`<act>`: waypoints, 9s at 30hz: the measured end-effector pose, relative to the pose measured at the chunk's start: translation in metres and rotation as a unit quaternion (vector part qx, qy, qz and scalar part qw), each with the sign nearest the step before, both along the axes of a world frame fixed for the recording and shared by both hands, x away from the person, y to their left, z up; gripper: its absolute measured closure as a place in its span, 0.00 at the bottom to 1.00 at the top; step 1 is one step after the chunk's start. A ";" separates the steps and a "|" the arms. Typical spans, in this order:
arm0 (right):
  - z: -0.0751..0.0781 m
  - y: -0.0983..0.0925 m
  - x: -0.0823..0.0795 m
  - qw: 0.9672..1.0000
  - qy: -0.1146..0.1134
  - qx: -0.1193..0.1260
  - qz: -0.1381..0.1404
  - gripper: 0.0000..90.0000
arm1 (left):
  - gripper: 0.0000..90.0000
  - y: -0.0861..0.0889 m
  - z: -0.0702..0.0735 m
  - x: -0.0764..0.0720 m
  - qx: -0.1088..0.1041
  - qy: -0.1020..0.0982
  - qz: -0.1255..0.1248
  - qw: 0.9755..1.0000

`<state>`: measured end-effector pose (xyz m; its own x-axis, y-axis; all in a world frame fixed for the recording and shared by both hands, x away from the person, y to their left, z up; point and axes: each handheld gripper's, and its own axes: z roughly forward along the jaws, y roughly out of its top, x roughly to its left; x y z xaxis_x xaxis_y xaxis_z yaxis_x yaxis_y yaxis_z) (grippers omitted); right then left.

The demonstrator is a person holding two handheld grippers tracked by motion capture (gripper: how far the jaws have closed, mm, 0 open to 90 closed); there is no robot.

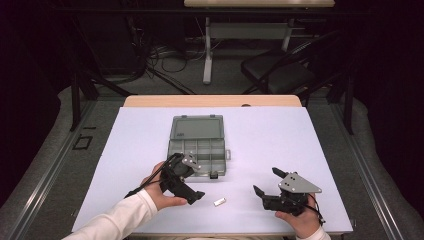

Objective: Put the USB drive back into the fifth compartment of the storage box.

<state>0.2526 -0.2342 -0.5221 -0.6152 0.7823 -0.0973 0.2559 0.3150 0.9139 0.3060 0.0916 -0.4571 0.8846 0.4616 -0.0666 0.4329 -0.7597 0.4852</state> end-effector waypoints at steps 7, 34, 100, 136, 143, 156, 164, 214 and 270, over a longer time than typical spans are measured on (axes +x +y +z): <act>0.000 0.000 0.000 1.000 0.000 -0.001 0.000 0.17 | 0.17 -0.005 -0.001 0.003 0.006 0.002 -0.003 1.000; 0.000 -0.001 0.000 1.000 0.000 -0.004 0.001 0.17 | 0.22 -0.030 -0.011 0.009 0.025 0.010 -0.021 0.999; -0.001 -0.001 0.000 1.000 0.003 -0.008 0.005 0.18 | 0.57 -0.072 -0.046 0.000 0.062 0.034 -0.038 0.997; -0.001 -0.001 0.000 1.000 0.002 -0.011 0.008 0.18 | 0.80 -0.082 -0.067 -0.005 0.080 0.047 -0.032 0.995; -0.001 0.000 0.000 1.000 0.003 -0.012 0.009 0.18 | 0.82 -0.084 -0.068 -0.006 0.084 0.045 -0.035 0.995; -0.002 0.000 0.001 1.000 0.002 -0.014 0.010 0.18 | 0.85 -0.086 -0.070 -0.008 0.095 0.037 -0.042 0.994; -0.002 0.000 0.001 1.000 0.004 -0.015 0.009 0.18 | 0.86 -0.086 -0.070 -0.008 0.097 0.034 -0.041 0.994; -0.004 0.000 0.002 1.000 0.009 -0.017 0.009 0.18 | 0.88 -0.072 -0.042 0.002 0.079 0.034 -0.028 0.996; -0.004 0.001 -0.002 1.000 0.007 -0.026 0.004 0.18 | 0.88 -0.021 0.011 0.022 0.071 0.018 0.019 0.997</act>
